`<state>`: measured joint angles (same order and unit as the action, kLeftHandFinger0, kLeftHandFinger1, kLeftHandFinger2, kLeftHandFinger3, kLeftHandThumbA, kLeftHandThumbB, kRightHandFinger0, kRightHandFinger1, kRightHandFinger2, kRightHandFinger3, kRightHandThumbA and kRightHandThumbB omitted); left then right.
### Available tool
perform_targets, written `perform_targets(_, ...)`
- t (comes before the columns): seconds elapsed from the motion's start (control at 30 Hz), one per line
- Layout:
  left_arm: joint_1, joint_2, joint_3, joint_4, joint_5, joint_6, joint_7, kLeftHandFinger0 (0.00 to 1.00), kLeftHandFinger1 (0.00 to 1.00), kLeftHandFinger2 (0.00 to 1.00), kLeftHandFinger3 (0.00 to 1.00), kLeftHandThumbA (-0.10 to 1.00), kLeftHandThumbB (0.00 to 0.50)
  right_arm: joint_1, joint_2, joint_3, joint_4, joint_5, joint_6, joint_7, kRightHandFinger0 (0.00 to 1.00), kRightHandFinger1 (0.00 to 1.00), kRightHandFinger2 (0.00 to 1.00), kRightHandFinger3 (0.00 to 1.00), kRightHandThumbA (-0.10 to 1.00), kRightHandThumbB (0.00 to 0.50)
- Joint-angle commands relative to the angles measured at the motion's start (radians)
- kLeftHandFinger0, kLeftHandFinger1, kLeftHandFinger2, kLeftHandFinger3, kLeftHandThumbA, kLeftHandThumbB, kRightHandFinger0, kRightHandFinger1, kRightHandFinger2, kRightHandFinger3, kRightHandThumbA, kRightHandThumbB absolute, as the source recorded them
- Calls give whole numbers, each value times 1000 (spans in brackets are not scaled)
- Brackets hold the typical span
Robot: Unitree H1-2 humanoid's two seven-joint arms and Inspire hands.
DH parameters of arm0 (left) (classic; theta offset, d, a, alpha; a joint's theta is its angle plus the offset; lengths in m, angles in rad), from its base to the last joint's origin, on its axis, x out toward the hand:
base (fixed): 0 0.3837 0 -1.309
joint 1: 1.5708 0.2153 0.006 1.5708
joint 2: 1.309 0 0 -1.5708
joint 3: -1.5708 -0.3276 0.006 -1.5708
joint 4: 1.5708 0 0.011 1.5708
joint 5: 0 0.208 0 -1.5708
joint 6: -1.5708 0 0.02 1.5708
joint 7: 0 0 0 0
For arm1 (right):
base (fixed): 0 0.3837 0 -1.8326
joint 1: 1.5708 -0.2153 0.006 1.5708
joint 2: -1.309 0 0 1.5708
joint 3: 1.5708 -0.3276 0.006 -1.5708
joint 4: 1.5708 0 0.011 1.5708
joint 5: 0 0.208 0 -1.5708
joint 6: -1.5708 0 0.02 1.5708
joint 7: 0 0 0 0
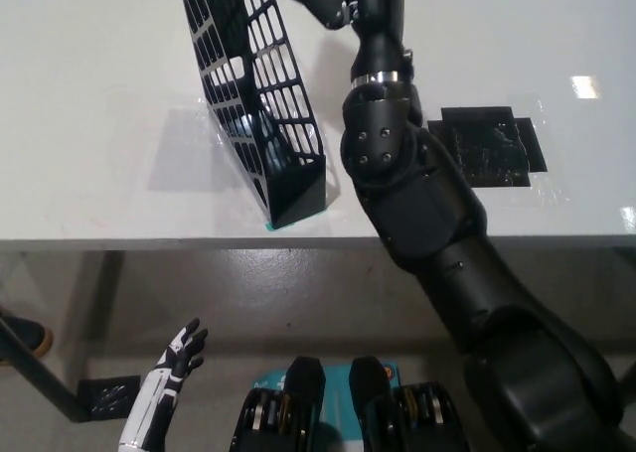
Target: A notebook is kept standing on the table on the right hand side and a black shelf is kept on the left hand side and the robot uses its right hand to grab the notebook and places it in the shelf
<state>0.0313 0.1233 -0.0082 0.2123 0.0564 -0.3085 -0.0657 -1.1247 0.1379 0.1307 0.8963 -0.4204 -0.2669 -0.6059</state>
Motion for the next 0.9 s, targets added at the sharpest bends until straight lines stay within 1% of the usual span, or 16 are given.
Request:
perform_targets(0.0, 0, 7, -5, -14, 27, -37, 13, 1000, 1000, 1000, 1000, 1000, 153, -110, 13, 10, 104, -18, -145, -122, 0, 68, 586, 618, -100, 119)
perform_targets(0.07, 2, 9, -7, -19, 28, -27, 8, 1000, 1000, 1000, 1000, 1000, 155, -117, 15, 9, 148, -9, -167, -130, 0, 59, 580, 606, -100, 125)
perform_targets(0.1, 3, 9, -6, -16, 33, -32, 11, 1000, 1000, 1000, 1000, 1000, 137, -123, 17, 9, 185, -4, -193, -139, 0, 47, 567, 582, -100, 130)
perform_targets(0.13, 3, 9, -6, -16, 38, -32, 14, 1000, 1000, 1000, 1000, 1000, 124, -126, 17, 8, 205, 1, -195, -136, 0, 45, 564, 580, -100, 121)
perform_targets(0.2, 3, 8, -5, -9, 37, -35, 15, 1000, 1000, 1000, 1000, 1000, 127, -132, 20, 7, 249, 9, -200, -132, 0, 91, 580, 659, -100, 128)
perform_targets(0.27, 3, 6, -5, -11, 36, -27, 14, 1000, 1000, 1000, 1000, 1000, 134, -136, 24, 6, 275, 15, -201, -133, 0, 129, 609, 710, -100, 127)
perform_targets(0.37, 6, 5, -6, -22, 34, -11, 11, 1000, 1000, 1000, 1000, 1000, 134, -139, 29, 0, 296, 29, -203, -134, 0, 146, 626, 719, -100, 128)
perform_targets(0.43, 8, 4, -5, -26, 37, 1, 12, 1000, 1000, 1000, 1000, 1000, 155, -144, 33, 0, 317, 29, -201, -138, 0, 151, 636, 724, -100, 120)
perform_targets(0.47, 7, 5, -4, -21, 39, -8, 15, 1000, 1000, 1000, 1000, 1000, 152, -146, 34, -1, 322, 32, -200, -136, 0, 156, 642, 727, -100, 121)
perform_targets(0.53, 7, 6, -5, -20, 44, -9, 14, 1000, 1000, 1000, 1000, 1000, 150, -147, 32, 3, 322, 29, -203, -141, 0, 158, 644, 721, -100, 127)
perform_targets(0.63, 9, 8, -6, -22, 35, -9, 5, 1000, 1000, 1000, 1000, 1000, 132, -144, 30, 3, 298, 37, -203, -133, 0, 155, 641, 707, -100, 111)
perform_targets(0.73, 9, 12, -3, -22, 36, -19, 6, 1000, 1000, 1000, 1000, 1000, 123, -152, 28, 5, 258, 23, -203, -152, 0, 153, 616, 718, -100, 119)
perform_targets(0.77, 8, 15, -3, -21, 33, -20, 3, 1000, 1000, 1000, 1000, 1000, 124, -154, 29, 1, 244, 22, -203, -149, 0, 142, 621, 691, -100, 118)
perform_targets(0.8, 8, 16, -3, -21, 32, -19, 2, 1000, 1000, 1000, 1000, 1000, 131, -156, 30, -1, 235, 24, -203, -142, 0, 143, 625, 693, -100, 110)
perform_targets(0.83, 5, 16, -4, -19, 35, -15, 2, 1000, 1000, 1000, 1000, 1000, 154, -163, 32, -3, 225, 28, -198, -128, 0, 132, 620, 658, -100, 96)
perform_targets(0.87, 4, 15, -6, -14, 38, -14, 2, 1000, 1000, 1000, 1000, 1000, 161, -165, 33, -1, 217, 27, -189, -120, 0, 103, 595, 591, -100, 86)
